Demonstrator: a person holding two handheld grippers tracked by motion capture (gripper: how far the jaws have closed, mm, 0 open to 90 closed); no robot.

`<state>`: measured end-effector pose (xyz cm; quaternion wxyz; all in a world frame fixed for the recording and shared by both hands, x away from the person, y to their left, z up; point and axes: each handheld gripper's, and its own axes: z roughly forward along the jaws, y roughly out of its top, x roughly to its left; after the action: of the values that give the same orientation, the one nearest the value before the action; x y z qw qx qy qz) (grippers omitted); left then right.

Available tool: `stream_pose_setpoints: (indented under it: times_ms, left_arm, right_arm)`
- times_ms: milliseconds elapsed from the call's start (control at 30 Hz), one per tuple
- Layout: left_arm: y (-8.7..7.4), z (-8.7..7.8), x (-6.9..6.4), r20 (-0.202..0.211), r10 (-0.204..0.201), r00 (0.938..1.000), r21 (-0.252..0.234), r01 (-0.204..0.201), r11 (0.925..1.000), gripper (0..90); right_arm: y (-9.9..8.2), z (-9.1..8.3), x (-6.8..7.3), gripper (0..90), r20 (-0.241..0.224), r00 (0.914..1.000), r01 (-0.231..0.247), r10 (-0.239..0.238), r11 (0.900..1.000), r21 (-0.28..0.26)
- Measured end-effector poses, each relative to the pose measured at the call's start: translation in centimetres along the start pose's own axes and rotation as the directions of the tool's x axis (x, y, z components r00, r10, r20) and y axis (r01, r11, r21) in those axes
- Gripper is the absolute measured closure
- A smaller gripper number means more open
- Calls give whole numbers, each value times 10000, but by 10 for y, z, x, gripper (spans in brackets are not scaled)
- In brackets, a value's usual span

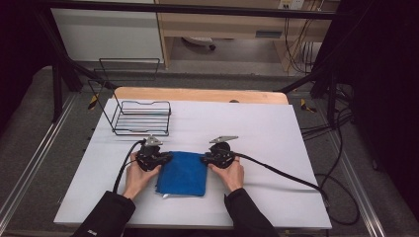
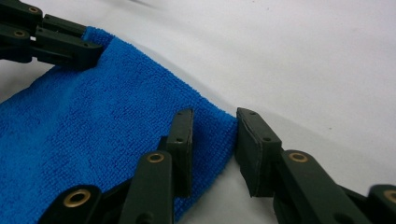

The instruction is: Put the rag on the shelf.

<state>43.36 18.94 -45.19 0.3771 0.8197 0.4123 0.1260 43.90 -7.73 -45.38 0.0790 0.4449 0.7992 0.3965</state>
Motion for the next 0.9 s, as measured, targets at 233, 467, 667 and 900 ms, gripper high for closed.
stream_pose_setpoints:
  times_ms: [233, 467, 667, 900]
  left_arm:
    - [0, 0, 1, 114, -50, 9999, -3, 51, 10000, 796]
    - [0, -2, 5, 360, -540, 9979, -61, 542, 9985, 823]
    - [1, -8, 5, 390, -595, 9975, -272, 605, 9978, 828]
    - [4, -25, 1, 455, -411, 9981, -893, 450, 9950, 828]
  right_arm:
    - [2, 0, -1, 824, -315, 9971, -682, 692, 9971, 327]
    - [5, -1, -4, 853, -564, 9945, -860, 886, 9952, 471]
    - [9, -9, -2, 856, -754, 9933, -868, 880, 9961, 183]
    - [11, -25, 4, 857, -1024, 9928, -658, 622, 9973, -322]
